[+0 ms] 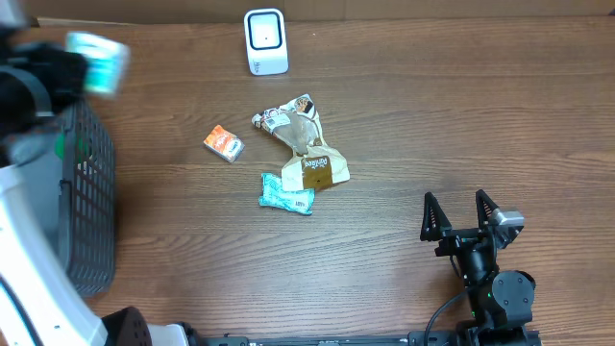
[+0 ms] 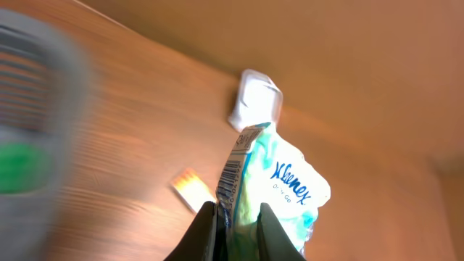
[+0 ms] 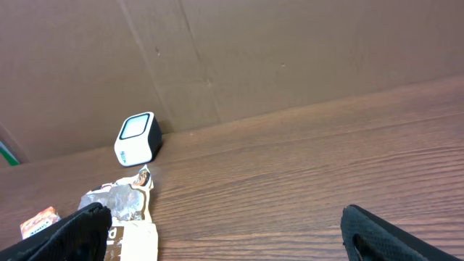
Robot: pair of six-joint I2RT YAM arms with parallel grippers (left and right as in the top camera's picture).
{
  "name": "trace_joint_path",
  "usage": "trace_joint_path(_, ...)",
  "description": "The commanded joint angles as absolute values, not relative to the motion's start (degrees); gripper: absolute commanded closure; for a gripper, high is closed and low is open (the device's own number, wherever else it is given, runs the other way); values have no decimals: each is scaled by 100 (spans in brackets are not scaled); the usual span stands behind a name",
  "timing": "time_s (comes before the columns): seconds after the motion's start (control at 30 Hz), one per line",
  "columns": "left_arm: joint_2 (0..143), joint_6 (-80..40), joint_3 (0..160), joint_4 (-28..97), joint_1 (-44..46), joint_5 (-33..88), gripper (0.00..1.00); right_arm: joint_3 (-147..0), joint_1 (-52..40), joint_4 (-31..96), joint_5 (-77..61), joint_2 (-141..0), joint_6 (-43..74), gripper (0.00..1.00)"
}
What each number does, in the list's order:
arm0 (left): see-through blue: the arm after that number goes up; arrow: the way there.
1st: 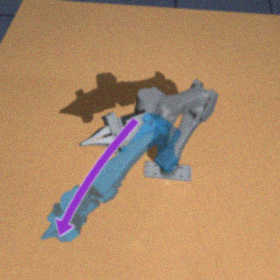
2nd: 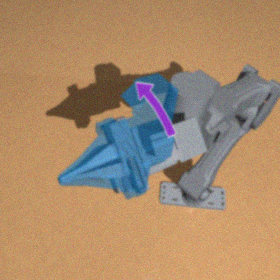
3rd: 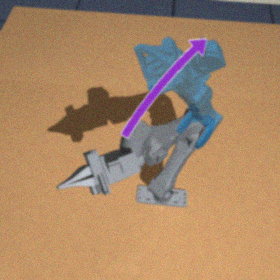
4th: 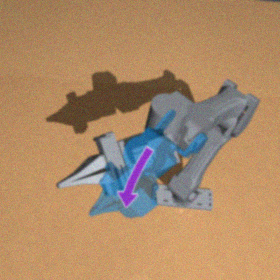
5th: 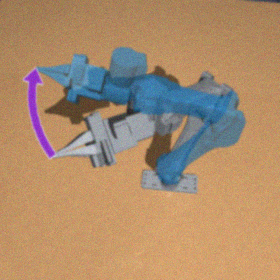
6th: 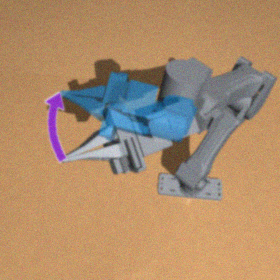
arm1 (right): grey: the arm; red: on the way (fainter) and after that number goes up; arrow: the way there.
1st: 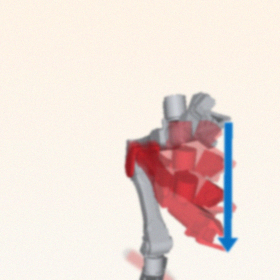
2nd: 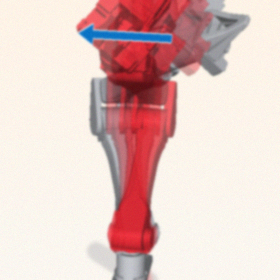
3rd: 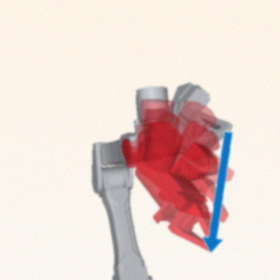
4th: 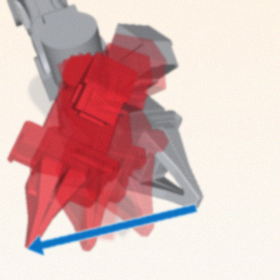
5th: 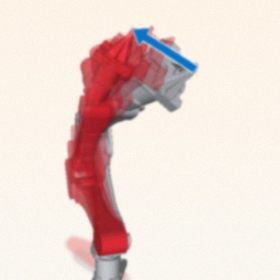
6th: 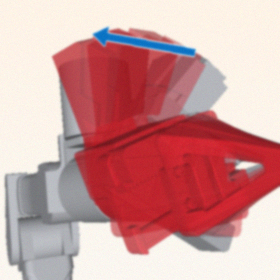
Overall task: Scan the item barcode
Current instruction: 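Grasp the Kleenex pack, lift it out and drop it on the table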
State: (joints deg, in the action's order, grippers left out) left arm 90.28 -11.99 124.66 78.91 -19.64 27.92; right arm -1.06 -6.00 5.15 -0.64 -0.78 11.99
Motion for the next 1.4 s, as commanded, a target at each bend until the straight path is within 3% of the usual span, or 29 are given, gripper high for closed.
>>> trace_joint_path(0.0,9336,-998,12001,8123,-919,2609,96,-45,-576,482,-56,-16,1192,0)
trace_joint_path(0.13,9426,-943,10914,8027,128,2226,96,-45,-576,482,-56,-16,1192,0)
trace_joint_path(0.3,9437,-1319,9327,6796,773,2224,95,-45,-576,482,-56,-16,1192,0)
trace_joint_path(0.67,9441,-2609,6650,3999,1052,1562,96,-45,-576,482,-56,-16,1192,0)
trace_joint_path(0.7,9441,-2687,6525,3863,1052,1520,87,-45,-576,482,-56,-16,1192,0)
trace_joint_path(0.77,9439,-2729,6370,3680,1052,1455,54,-45,-576,482,-56,-16,1192,0)
trace_joint_path(0.8,9441,-2724,6331,3634,1052,1441,43,-45,-576,482,-56,-16,1192,0)
trace_joint_path(0.83,9441,-2703,6324,3640,1052,1441,39,-45,-576,482,-56,-16,1192,0)
trace_joint_path(0.93,9371,-2464,6381,3684,1050,1437,42,-45,-576,482,-56,-16,1192,0)
trace_joint_path(1.1,8993,-2239,6847,3990,1022,1391,38,-45,-576,482,-56,-16,1192,0)
trace_joint_path(1.37,8652,-1511,9037,5983,661,1286,29,-45,-576,480,-56,-16,1192,0)
